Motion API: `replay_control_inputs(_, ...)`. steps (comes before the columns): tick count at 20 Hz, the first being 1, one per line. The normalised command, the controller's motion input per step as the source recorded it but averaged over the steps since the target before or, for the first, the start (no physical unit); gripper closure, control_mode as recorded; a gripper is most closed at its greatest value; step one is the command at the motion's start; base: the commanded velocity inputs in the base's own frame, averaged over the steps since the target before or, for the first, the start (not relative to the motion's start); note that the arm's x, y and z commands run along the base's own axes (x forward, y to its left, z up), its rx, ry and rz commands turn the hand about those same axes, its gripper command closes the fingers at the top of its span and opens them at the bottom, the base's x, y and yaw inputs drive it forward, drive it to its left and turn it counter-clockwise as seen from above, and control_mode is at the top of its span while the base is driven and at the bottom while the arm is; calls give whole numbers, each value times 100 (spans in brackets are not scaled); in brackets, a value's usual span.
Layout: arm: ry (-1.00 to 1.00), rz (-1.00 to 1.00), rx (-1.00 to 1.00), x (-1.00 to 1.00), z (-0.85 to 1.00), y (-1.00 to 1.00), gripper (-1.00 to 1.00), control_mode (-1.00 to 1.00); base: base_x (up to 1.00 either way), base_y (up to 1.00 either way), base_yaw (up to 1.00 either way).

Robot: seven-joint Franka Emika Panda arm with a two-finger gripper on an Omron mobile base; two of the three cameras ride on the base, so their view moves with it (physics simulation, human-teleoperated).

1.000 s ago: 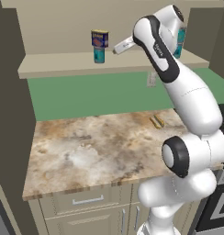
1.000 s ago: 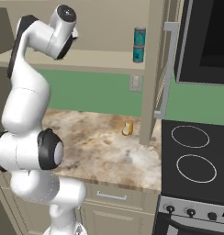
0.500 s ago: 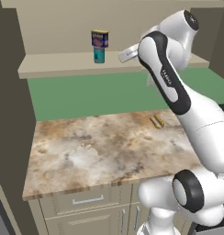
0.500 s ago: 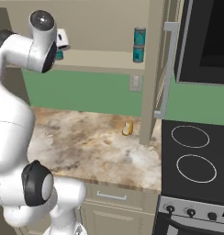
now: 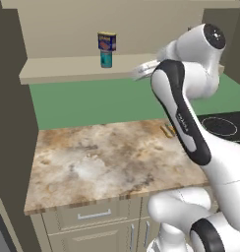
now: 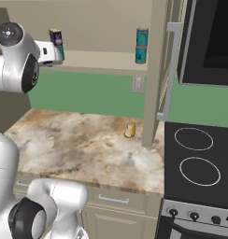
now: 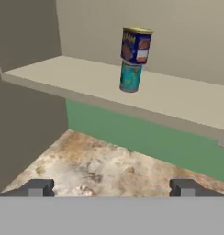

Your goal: Stack two cans on top of the other two cans in the cabinet.

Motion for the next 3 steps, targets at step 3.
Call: replay_control_inputs(3,9,-17,0,-72,-9,-11,-100,-100,0,0,0)
